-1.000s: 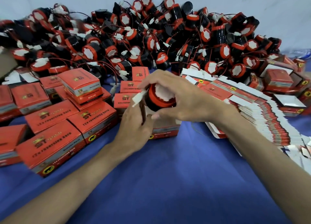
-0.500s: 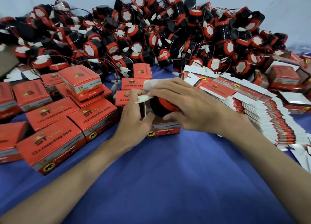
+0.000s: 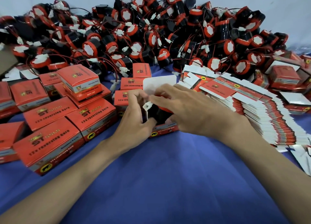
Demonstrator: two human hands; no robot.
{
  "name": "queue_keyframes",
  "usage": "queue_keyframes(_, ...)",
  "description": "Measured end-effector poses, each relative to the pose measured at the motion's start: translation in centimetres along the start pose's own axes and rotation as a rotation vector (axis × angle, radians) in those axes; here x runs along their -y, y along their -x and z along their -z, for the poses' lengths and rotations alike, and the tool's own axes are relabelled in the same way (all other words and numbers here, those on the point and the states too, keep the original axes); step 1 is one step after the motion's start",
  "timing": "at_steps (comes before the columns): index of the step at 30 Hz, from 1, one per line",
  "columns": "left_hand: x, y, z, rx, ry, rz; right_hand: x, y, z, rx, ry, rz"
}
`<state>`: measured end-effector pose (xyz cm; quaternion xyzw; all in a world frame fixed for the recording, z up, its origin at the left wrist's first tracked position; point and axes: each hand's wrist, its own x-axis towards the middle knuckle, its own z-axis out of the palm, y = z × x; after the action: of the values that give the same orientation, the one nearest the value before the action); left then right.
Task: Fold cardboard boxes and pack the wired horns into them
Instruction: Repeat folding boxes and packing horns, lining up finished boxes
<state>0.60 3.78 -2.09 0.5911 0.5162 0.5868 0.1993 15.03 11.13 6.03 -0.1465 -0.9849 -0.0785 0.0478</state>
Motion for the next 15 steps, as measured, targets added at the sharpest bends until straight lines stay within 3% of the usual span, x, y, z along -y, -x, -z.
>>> queue_keyframes(4,-0.6,0.1,0.0,0.008,-0.048,0.004,0.1,0.4,-0.1,0.008,-0.072,-0.001)
queue_keyframes(9,-0.3,-0.2,0.1,0.025,-0.227,-0.086,-0.4,0.7,-0.7,-0.099,-0.187,-0.005)
queue_keyframes(15,0.1,0.0,0.2,0.08,-0.137,-0.023,1.2,0.7,-1.6,-0.23,-0.211,-0.124)
